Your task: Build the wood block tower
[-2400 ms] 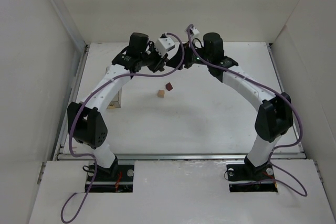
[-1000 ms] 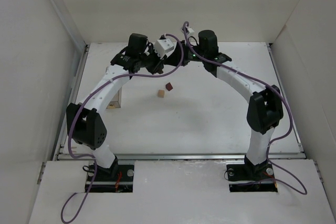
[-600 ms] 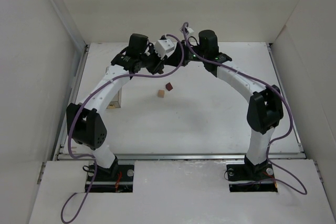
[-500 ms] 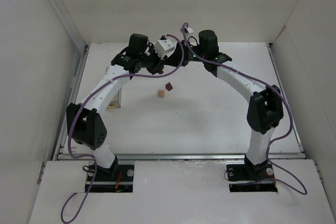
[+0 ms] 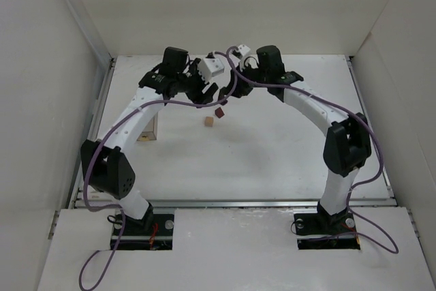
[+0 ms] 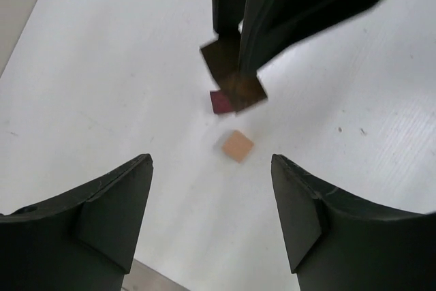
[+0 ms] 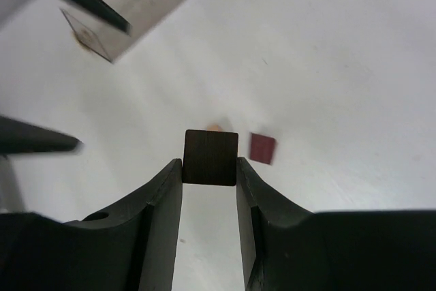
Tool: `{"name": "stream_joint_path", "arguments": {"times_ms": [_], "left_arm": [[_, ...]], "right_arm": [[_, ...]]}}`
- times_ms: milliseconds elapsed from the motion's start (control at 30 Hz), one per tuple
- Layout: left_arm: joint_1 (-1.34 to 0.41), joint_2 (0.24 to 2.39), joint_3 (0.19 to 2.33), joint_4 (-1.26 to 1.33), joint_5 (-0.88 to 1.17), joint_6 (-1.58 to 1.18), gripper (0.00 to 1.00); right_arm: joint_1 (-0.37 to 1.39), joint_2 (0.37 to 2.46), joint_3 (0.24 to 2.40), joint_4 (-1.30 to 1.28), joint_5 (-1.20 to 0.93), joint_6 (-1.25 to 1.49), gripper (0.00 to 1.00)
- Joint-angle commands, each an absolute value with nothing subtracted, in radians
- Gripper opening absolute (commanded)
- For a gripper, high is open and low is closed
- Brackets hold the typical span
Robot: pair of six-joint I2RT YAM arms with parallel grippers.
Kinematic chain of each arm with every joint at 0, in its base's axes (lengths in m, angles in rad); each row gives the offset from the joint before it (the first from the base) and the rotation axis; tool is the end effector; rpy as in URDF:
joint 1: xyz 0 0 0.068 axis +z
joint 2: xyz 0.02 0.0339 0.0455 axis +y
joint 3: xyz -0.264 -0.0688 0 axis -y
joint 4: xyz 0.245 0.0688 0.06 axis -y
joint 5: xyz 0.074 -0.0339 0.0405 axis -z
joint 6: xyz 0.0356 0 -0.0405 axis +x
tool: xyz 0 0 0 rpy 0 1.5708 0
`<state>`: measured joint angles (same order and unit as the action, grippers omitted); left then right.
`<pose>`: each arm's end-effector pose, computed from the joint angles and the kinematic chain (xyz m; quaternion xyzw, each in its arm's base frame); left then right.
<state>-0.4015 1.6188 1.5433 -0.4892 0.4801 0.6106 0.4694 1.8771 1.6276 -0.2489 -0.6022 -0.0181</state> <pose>0.3348 -0.1600 0.3620 0.5128 0.6888 -0.1583 0.4875 0.3856 0.2182 0.3135 -0.3452 0.7601 0.3576 0.4185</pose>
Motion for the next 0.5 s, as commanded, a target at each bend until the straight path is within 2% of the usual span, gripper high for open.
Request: {"name": "stream_joint_path", "arguments": {"times_ms": [0,200,333,467], "left_arm": [[-0.350,1.490,1.497,-0.575,0.538,0.672,0.68],[-0.250,1.425,1.355,-0.562,0.586,0.640,0.66],[-0.235,1.425,1.247,-0.497,0.577,0.640,0.64],[-0.235,1.434,1.198,-0.416,0.554,0.673,0.62]], "right_arm": [[0.472,1.807,1.591,-0.350,-0.534,-0.338,0.00],[0.537,1.741,1.366,-0.347,-0.520,-0.754,0.01],[0.571,1.717,1.240,-0.244,-0.584,-0.842,0.00],[0.613,1.741,1.236,-0.238,-0.565,-0.857,0.00]]}}
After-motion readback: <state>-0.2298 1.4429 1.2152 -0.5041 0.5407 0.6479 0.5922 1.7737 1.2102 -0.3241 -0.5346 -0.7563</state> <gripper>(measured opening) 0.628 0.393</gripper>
